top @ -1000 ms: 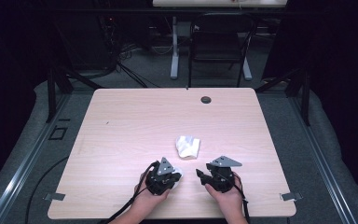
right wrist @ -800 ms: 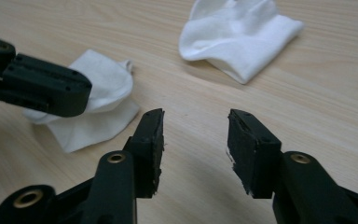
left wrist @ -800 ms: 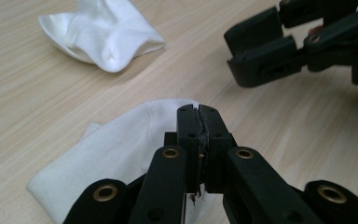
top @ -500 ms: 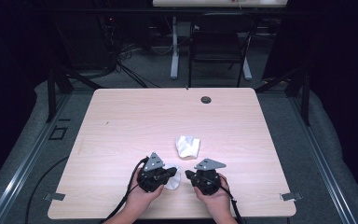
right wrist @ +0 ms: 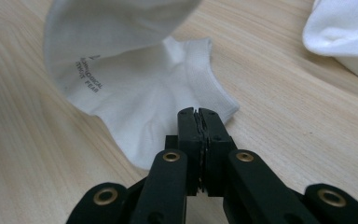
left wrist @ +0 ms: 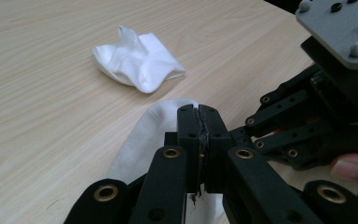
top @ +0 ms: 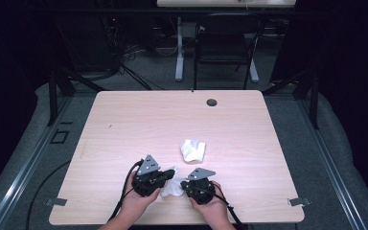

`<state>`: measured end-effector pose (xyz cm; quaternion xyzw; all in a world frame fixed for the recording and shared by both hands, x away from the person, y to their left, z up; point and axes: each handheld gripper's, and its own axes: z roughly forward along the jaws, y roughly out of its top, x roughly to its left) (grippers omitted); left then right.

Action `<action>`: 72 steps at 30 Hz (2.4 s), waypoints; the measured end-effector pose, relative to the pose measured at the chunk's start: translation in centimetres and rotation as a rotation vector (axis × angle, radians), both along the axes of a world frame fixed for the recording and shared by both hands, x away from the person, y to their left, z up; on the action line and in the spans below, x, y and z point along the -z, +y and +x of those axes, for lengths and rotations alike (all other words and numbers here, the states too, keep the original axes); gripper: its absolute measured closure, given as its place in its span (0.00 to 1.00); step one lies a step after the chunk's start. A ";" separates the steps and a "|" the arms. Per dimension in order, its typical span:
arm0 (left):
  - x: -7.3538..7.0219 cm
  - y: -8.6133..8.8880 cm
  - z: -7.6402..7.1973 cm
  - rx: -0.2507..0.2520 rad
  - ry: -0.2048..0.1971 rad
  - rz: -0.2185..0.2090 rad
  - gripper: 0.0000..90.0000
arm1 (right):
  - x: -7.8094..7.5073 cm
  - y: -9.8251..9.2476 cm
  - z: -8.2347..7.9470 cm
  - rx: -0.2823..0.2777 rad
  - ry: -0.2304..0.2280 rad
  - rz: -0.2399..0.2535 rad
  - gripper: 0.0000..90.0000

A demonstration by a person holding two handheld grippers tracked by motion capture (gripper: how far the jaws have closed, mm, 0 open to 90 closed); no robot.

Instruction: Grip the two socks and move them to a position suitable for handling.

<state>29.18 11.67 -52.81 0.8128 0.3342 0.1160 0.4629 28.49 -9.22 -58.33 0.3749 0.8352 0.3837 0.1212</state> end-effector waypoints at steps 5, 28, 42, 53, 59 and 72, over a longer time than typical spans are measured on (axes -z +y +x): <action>-0.1 1.9 -0.2 -0.030 0.003 0.015 0.99 | -0.1 -0.6 0.0 0.028 0.006 -0.012 0.99; 1.4 8.4 -1.2 -0.143 0.061 0.061 0.88 | -1.2 -1.9 -1.5 0.112 0.052 0.016 0.96; 4.0 7.2 -0.1 -0.093 0.106 0.129 0.79 | -0.3 -1.1 0.3 0.039 0.016 -0.010 0.91; 5.0 6.5 -0.8 -0.041 0.123 0.160 0.73 | -0.6 -1.9 -0.6 0.060 0.062 -0.014 0.90; 5.0 6.2 -1.5 -0.031 0.117 0.166 0.71 | -0.8 -2.8 -1.1 0.097 0.102 -0.002 0.90; 4.8 6.0 -2.1 -0.015 0.141 0.158 0.67 | -1.3 -3.2 -1.6 0.063 0.133 -0.043 0.91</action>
